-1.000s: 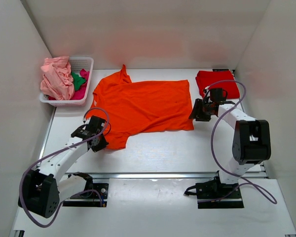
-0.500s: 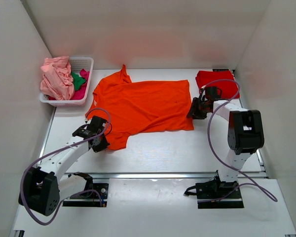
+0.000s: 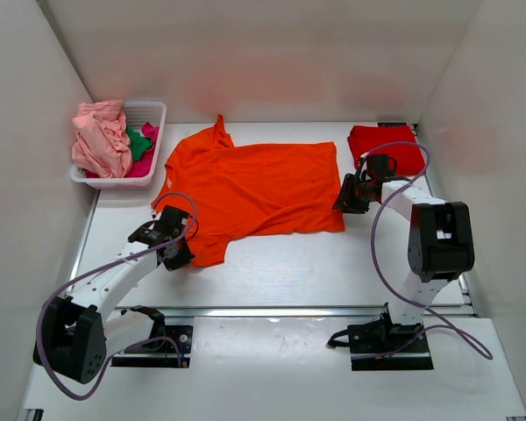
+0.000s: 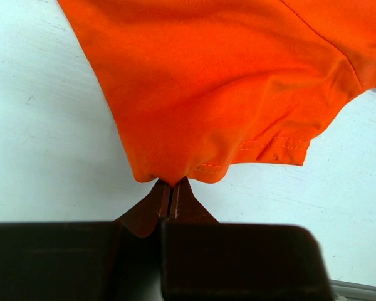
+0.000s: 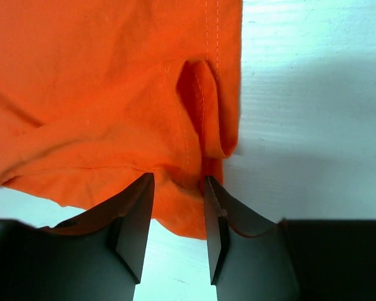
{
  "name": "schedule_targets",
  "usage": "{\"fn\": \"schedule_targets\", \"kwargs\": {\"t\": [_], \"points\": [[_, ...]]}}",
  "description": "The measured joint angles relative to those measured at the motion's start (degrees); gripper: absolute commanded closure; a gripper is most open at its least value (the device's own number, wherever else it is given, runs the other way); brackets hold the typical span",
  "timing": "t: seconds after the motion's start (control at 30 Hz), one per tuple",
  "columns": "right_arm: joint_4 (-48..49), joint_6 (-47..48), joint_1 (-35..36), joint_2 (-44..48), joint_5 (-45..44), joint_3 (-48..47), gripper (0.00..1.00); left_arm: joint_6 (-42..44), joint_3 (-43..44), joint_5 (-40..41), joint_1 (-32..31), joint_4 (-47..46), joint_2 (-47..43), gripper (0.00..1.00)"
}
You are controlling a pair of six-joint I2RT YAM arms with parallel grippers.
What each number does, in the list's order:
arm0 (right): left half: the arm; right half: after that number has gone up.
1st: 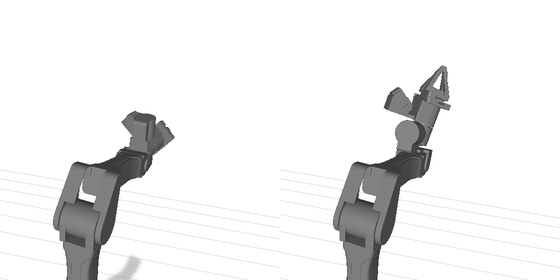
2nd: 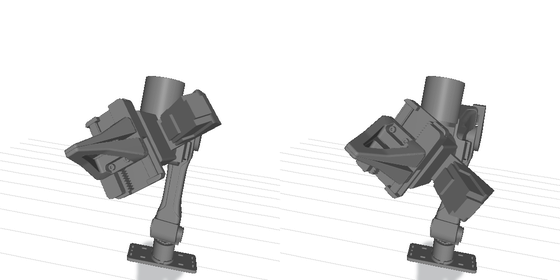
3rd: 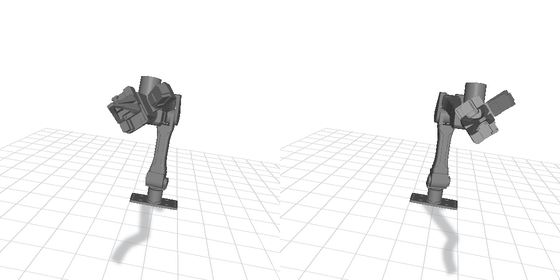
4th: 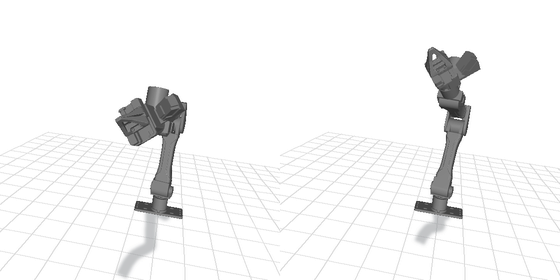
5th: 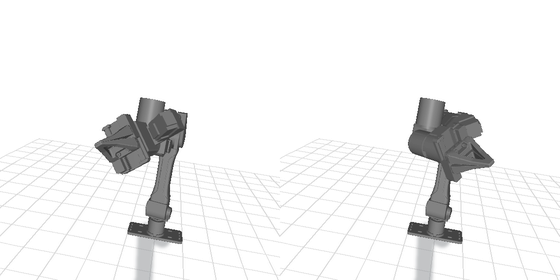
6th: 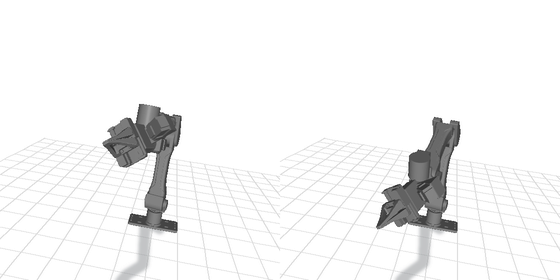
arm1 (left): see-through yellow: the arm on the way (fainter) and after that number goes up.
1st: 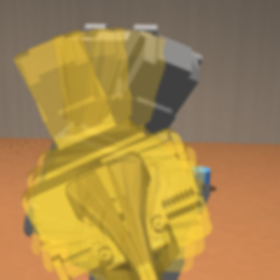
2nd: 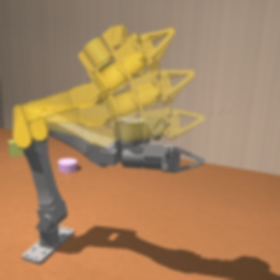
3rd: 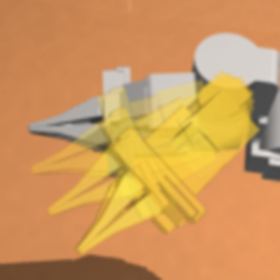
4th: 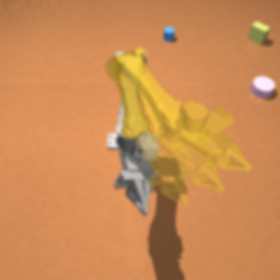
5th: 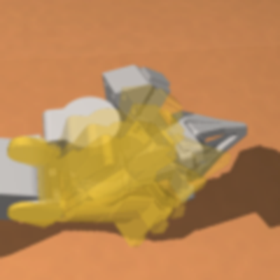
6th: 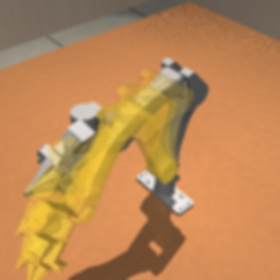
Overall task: Fold and stack the t-shirts
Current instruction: Flatten out the tshirt
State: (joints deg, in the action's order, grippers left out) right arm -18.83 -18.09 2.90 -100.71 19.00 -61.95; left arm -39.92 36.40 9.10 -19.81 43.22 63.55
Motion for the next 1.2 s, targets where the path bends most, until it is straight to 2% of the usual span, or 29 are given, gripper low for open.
{"fn": "schedule_targets", "kwargs": {"t": [0.43,0.5,0.6,0.77,0.87,0.93,1.0,1.07,1.13,1.2], "points": [[0.1,-0.4,0.9,0.4,-0.1,1.0,0.66,0.5,0.0,-0.8,0.3,0.0,-0.8,1.0],[0.1,-0.3,1.0,0.1,0.0,1.0,0.71,0.6,0.0,-0.8,0.3,0.0,-0.8,1.0],[-0.4,0.1,1.1,-2.0,1.3,-0.5,1.0,0.9,0.0,-0.8,0.9,0.0,-0.9,1.0],[-5.2,1.4,1.0,-4.4,2.1,-5.2,1.0,1.9,2.5,-0.9,4.8,0.8,-4.1,1.0],[-7.9,1.8,0.0,-0.6,2.6,-6.9,1.0,4.1,12.8,-1.2,10.0,2.9,-3.6,1.0],[-10.1,1.7,-1.7,4.2,3.4,-8.7,1.0,6.3,26.5,-0.7,12.3,4.6,1.3,1.0],[-10.8,1.5,-4.0,10.2,4.9,-11.8,1.0,7.9,43.8,-0.3,12.7,5.8,8.5,1.0],[-10.1,1.4,-5.9,16.3,6.3,-16.0,1.0,9.0,59.3,-0.4,12.8,3.3,14.5,1.0],[-8.6,1.3,-7.9,22.0,7.8,-19.1,1.0,9.0,67.6,-0.5,13.1,1.7,16.3,1.0],[-7.1,1.0,-10.1,28.0,9.7,-20.9,1.0,8.8,71.1,0.0,13.8,0.8,15.0,1.0]]}}
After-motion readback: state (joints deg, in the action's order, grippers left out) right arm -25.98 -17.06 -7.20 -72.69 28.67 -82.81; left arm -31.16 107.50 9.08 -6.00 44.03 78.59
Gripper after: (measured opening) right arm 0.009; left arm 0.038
